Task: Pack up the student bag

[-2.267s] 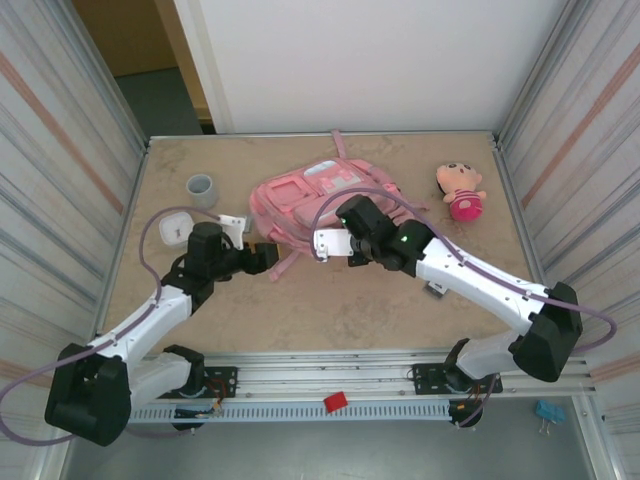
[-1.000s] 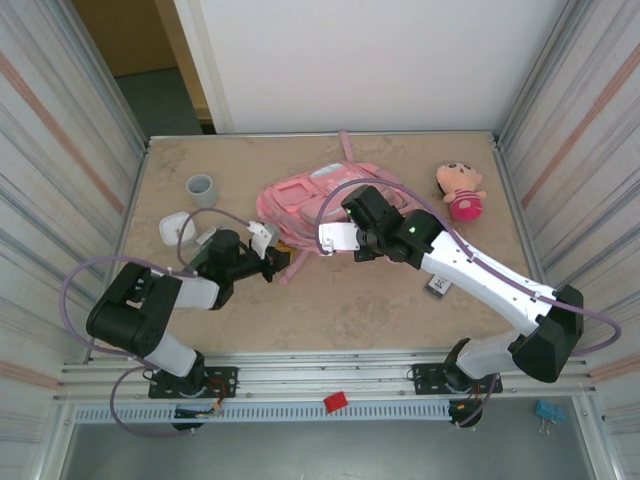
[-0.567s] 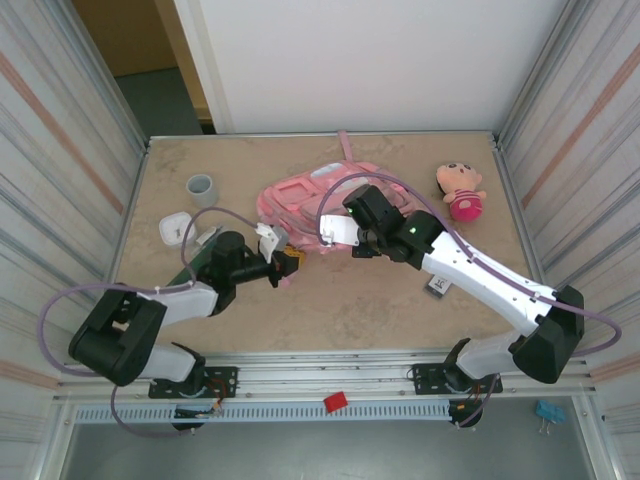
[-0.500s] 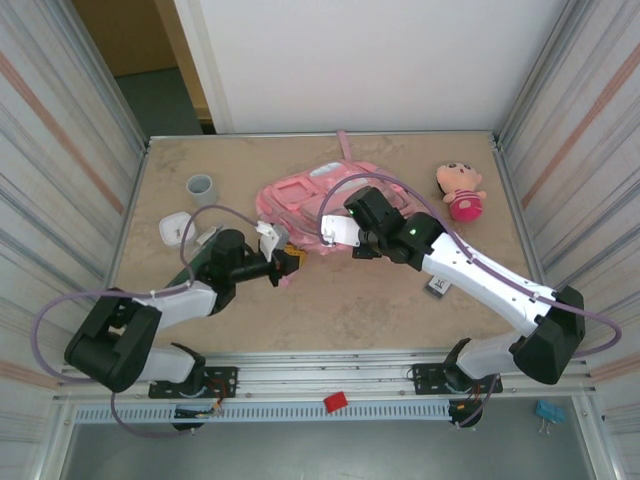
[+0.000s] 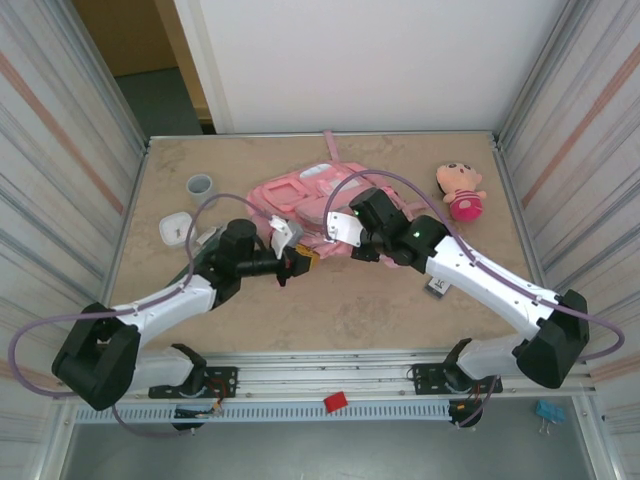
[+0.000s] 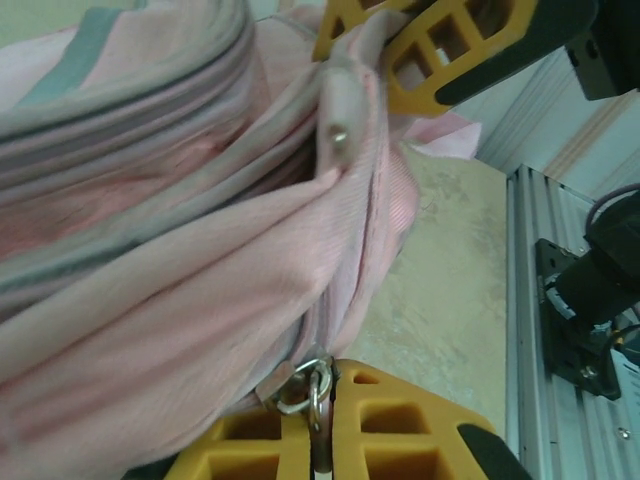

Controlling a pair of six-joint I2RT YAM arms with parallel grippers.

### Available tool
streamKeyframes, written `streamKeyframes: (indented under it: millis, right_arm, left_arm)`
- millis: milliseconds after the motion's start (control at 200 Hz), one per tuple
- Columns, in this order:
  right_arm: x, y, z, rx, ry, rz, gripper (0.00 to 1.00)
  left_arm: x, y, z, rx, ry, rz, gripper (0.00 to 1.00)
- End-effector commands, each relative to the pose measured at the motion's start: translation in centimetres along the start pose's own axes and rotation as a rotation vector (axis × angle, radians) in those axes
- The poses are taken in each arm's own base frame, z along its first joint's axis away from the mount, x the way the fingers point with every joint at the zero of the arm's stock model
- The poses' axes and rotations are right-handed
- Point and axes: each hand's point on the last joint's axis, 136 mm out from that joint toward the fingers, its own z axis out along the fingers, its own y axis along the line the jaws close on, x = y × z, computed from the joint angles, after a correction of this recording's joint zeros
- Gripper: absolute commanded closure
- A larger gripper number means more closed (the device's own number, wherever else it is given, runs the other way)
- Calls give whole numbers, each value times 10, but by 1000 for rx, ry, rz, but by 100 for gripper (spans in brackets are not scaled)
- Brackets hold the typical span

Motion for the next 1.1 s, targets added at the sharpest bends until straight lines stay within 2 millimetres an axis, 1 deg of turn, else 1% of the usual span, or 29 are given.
streamKeyframes:
  millis: [0, 110, 205, 281, 346, 426, 501, 531, 591, 641, 702, 777, 897, 962, 1047, 1072, 1092]
  right_arm:
    - [-23, -8, -8, 18, -115, 103, 100]
    - [-27, -1, -11, -15, -139, 107, 100]
    - [-31, 5, -15, -48, -179, 95, 100]
    - [-30, 8, -19, -67, -200, 80, 100]
    - [-25, 10, -24, -98, -210, 78, 100]
    - [-19, 14, -33, -165, -232, 72, 100]
    - [-11, 15, -41, -190, -255, 57, 100]
    - [-9, 16, -44, -205, -266, 35, 100]
    - [-5, 19, -51, -220, -292, -12, 100]
    - [-2, 20, -56, -227, -314, -50, 100]
    - [0, 22, -64, -241, -343, -90, 100]
    - [0, 23, -71, -256, -379, -110, 100]
    - [0, 25, -78, -282, -413, -110, 100]
    - [0, 26, -79, -295, -421, -100, 100]
    - [1, 27, -78, -312, -428, -82, 100]
    - [1, 27, -78, -316, -432, -77, 100]
    - [1, 27, -78, -319, -432, -73, 100]
  left_arm:
    - [-49, -47, 9, 173, -88, 146, 95]
    - [-56, -49, 20, 158, -69, 143, 94]
    - [-62, -52, 25, 161, -81, 153, 88]
    - [-62, -53, 24, 158, -68, 168, 75]
    - [-53, -49, 18, 128, -21, 213, 63]
    - [-46, -37, 0, 56, 25, 278, 51]
    - [-42, -32, -20, 36, 47, 339, 31]
    - [-41, -31, -27, 29, 58, 368, 27]
    - [-37, -30, -39, 13, 85, 435, 22]
    - [-34, -24, -47, -21, 108, 492, 20]
    - [-30, -18, -50, -46, 138, 561, 18]
    - [-27, -8, -50, -80, 171, 612, 13]
    - [-27, 4, -41, -78, 194, 664, 11]
    - [-29, 4, -33, -43, 192, 675, 10]
    - [-31, -1, -22, 24, 180, 679, 9]
    - [-31, -3, -19, 37, 178, 681, 3]
    - [-31, -4, -16, 47, 176, 684, 2]
